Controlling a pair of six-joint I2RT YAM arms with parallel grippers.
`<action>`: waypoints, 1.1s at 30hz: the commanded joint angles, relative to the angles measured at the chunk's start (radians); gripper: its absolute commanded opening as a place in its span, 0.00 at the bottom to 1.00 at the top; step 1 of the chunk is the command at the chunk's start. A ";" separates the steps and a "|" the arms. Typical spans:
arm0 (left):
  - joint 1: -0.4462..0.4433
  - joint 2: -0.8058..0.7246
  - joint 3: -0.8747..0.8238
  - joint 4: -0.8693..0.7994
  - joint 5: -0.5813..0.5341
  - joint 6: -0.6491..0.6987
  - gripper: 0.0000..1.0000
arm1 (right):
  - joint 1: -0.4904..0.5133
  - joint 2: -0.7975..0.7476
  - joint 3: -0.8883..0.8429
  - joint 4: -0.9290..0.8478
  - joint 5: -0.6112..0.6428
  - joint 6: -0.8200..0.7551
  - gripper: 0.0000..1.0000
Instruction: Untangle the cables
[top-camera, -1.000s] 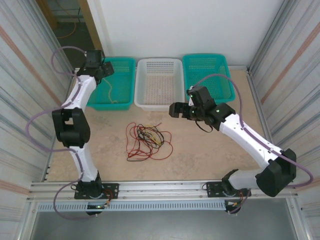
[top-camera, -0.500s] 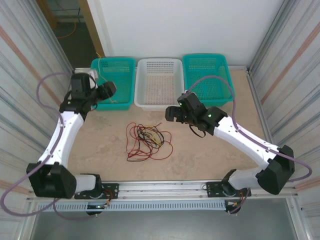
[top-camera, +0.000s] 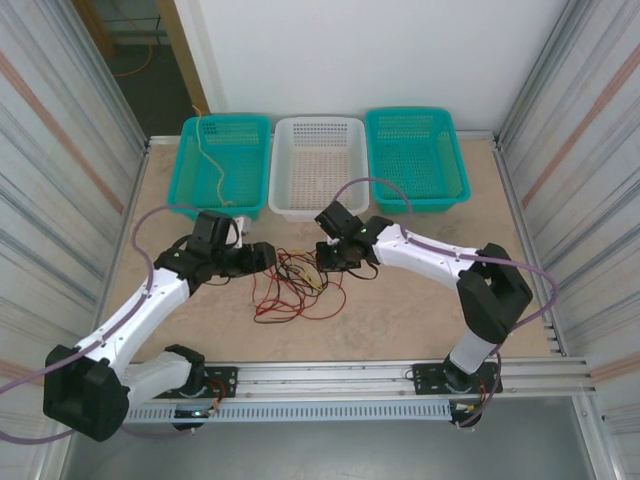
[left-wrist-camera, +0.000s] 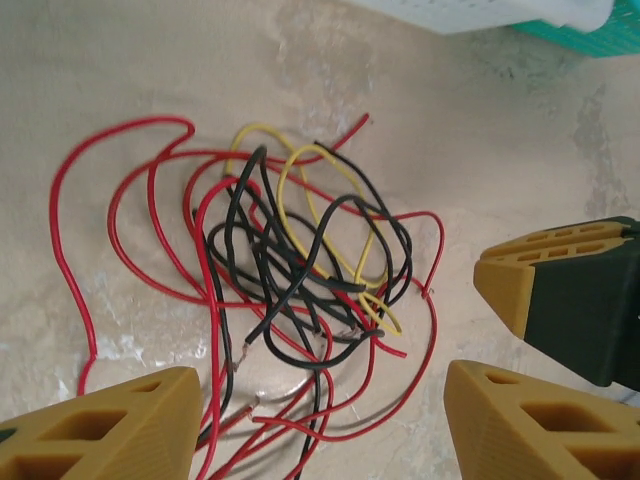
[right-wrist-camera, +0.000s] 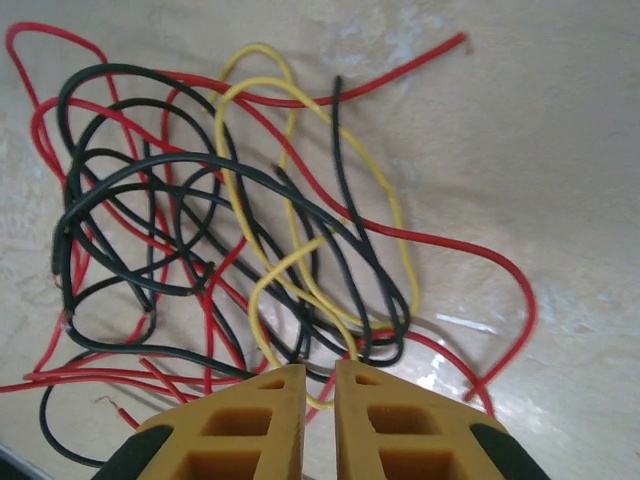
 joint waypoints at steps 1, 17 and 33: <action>-0.018 -0.009 -0.031 0.069 0.057 -0.091 0.65 | 0.058 0.022 0.045 -0.040 -0.019 -0.043 0.17; -0.062 0.124 0.006 0.082 0.007 -0.086 0.65 | 0.087 0.174 0.099 -0.110 0.038 -0.080 0.29; -0.064 0.162 0.018 0.105 0.003 -0.090 0.64 | 0.085 0.204 0.108 -0.107 0.055 -0.115 0.11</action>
